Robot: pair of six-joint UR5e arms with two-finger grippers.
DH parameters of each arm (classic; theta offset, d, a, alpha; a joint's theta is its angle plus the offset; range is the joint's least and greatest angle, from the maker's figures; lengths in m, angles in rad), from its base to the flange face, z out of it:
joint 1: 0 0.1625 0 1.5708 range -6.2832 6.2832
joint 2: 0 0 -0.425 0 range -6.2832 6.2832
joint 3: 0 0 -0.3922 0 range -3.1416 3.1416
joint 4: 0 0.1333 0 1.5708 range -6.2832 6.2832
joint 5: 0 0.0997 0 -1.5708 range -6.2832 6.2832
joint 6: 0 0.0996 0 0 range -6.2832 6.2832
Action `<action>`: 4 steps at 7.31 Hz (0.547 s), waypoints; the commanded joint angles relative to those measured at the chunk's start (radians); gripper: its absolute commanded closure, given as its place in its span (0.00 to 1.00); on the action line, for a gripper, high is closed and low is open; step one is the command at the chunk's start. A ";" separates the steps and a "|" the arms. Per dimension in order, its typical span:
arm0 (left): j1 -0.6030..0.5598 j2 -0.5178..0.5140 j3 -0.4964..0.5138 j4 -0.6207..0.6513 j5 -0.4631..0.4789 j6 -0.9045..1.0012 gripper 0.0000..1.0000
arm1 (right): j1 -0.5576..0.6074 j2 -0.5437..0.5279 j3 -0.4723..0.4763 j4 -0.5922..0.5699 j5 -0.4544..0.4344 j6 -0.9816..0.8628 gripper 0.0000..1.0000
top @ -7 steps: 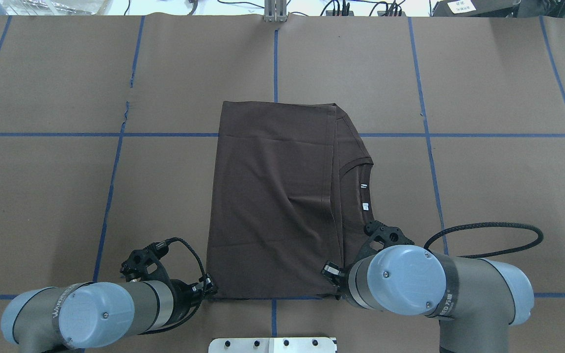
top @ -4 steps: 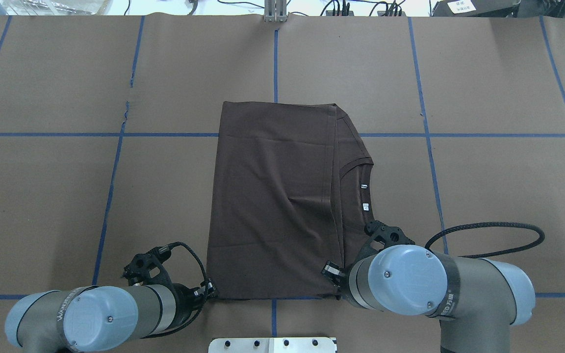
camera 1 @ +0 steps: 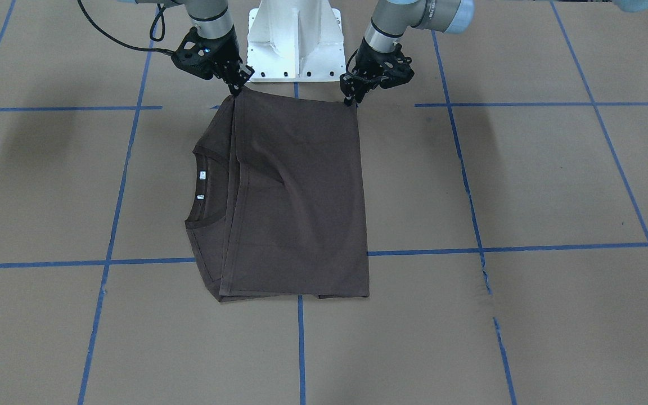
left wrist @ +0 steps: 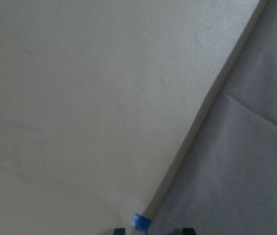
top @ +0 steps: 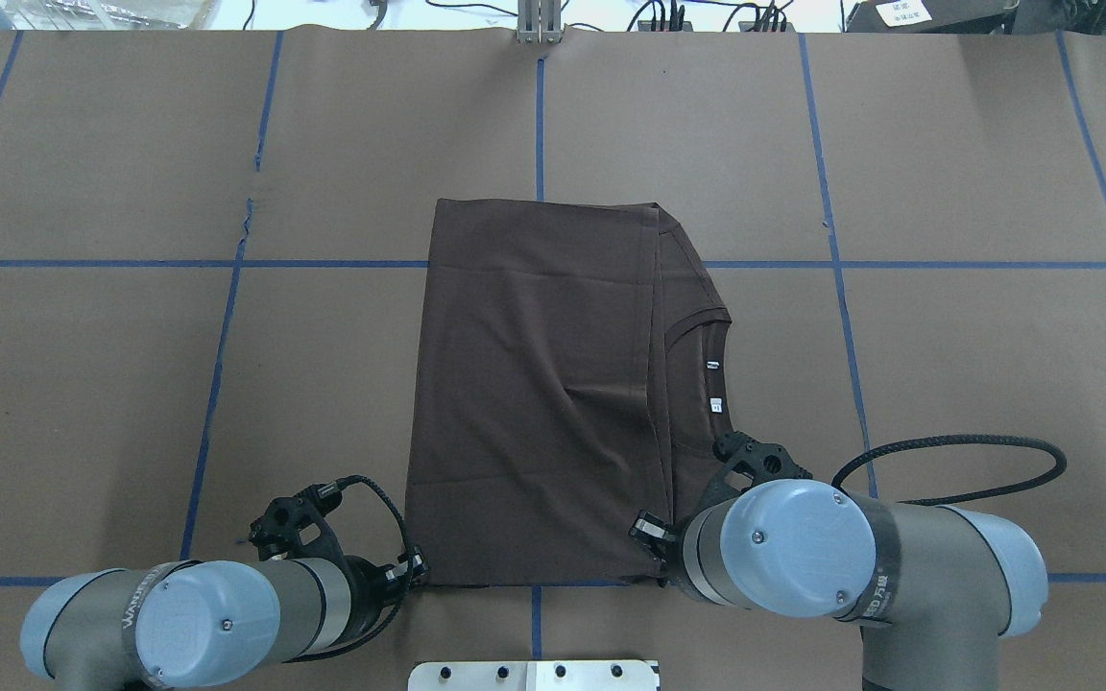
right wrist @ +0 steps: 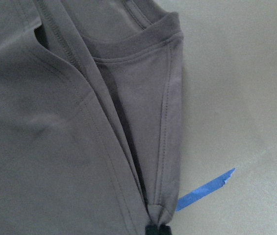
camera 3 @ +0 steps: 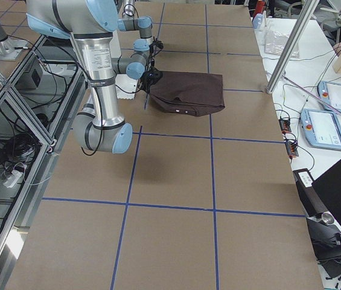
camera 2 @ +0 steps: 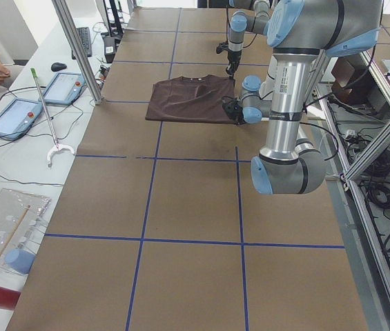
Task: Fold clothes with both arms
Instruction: 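Move the left gripper to the shirt's other near corner and grasp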
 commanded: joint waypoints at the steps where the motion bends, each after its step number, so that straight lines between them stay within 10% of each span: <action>1: -0.001 -0.004 0.002 0.000 -0.001 -0.009 0.89 | 0.000 -0.001 0.001 0.000 0.001 0.000 1.00; 4: -0.028 -0.004 -0.033 0.002 0.001 -0.009 1.00 | 0.000 0.001 0.001 0.000 0.001 0.000 1.00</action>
